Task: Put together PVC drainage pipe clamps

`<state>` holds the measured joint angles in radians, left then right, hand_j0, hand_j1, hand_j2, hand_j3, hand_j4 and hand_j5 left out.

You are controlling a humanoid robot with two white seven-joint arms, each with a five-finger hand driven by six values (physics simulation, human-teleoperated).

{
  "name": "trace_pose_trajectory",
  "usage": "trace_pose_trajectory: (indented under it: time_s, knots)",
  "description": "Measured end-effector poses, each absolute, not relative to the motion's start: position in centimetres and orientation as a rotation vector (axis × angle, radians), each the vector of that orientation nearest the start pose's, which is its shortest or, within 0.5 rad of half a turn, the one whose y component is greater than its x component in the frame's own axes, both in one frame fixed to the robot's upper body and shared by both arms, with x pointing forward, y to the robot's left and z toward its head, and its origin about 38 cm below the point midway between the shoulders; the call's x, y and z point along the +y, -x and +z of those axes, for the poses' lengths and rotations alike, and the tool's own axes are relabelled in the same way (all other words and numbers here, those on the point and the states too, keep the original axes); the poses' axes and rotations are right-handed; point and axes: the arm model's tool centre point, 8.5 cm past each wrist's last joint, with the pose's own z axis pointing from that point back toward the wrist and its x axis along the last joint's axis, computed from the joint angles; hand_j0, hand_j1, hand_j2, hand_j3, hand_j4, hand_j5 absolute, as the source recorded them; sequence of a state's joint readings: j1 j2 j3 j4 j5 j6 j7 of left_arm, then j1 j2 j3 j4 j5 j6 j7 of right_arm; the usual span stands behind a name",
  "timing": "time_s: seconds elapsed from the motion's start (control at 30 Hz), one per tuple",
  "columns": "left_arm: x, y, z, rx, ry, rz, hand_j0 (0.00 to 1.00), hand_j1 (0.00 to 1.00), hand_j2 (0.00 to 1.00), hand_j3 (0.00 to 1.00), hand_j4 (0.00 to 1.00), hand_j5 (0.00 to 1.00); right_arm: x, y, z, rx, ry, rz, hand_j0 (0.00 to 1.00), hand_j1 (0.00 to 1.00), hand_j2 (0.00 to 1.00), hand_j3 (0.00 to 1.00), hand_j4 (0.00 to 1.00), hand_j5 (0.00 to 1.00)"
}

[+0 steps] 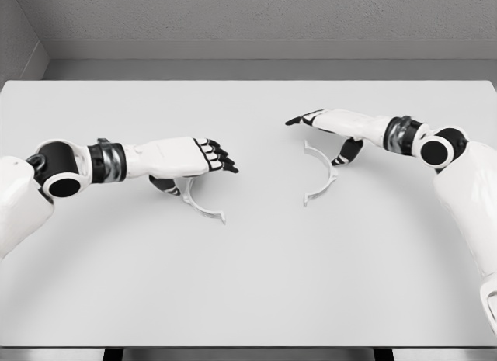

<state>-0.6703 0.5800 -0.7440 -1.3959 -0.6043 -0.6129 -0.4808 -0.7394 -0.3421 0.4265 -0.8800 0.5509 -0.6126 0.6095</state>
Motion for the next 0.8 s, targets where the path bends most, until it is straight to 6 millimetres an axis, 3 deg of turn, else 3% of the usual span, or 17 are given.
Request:
trace_pose_trajectory:
  time_s: [0.8]
  knots:
    - [17.6,-43.6,15.9,1.941,0.342,2.941,1.00,1.00,1.00,1.00,1.00,1.00,-20.0,-50.2,15.4,-1.474,0.168,1.876,1.00,1.00,1.00,1.00,1.00,1.00]
